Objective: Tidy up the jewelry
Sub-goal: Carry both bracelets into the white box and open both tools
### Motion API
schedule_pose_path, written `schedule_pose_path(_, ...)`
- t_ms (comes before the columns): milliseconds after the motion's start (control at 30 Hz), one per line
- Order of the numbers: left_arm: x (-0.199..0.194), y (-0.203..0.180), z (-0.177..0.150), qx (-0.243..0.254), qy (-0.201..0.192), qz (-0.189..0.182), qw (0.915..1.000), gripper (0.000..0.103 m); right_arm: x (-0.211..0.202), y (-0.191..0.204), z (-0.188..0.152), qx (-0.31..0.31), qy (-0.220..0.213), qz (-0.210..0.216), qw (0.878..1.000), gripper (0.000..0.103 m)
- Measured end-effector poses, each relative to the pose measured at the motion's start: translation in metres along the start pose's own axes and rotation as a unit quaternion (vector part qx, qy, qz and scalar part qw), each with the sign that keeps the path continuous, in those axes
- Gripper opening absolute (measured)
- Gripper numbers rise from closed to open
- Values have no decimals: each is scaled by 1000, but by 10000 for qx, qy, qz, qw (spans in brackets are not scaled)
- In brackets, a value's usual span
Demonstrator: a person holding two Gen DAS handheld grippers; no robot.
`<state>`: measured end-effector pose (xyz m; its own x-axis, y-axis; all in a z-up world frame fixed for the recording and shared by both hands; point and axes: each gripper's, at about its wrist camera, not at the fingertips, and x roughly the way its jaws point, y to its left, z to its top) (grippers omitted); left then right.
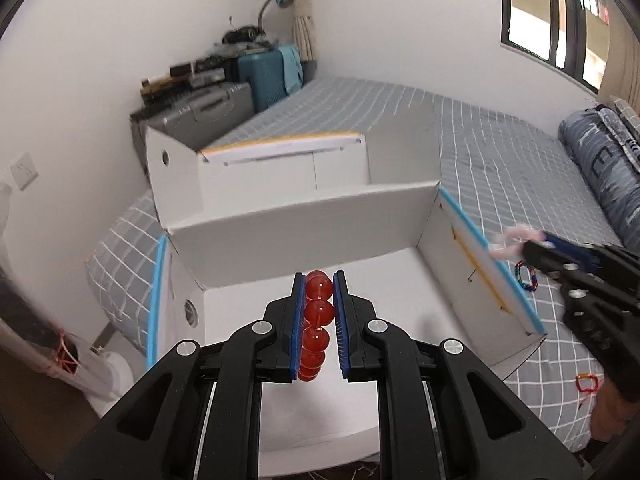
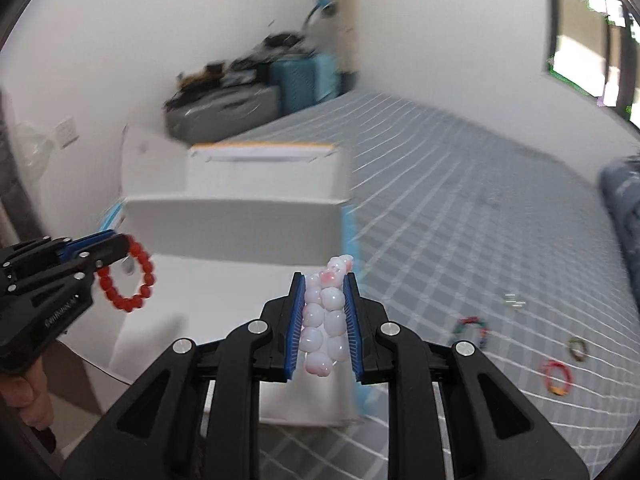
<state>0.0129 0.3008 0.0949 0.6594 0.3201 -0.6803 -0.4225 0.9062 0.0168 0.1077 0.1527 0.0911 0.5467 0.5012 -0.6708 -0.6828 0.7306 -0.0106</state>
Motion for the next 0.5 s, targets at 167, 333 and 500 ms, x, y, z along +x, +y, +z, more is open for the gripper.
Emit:
schedule_pose_path(167,32,24,-12,-279,523,98,9982,13,46,25,6,-184,597,265,9977,19)
schedule_pose_path(333,60,43,-23,-631,1038,10,9926,13,90,31,2,-198,1309,426,9903,19)
schedule_pose_path(500,81,50,-28,-768,1368,-4,9876,13,121,28,-5,-105,1858,376,9818,19)
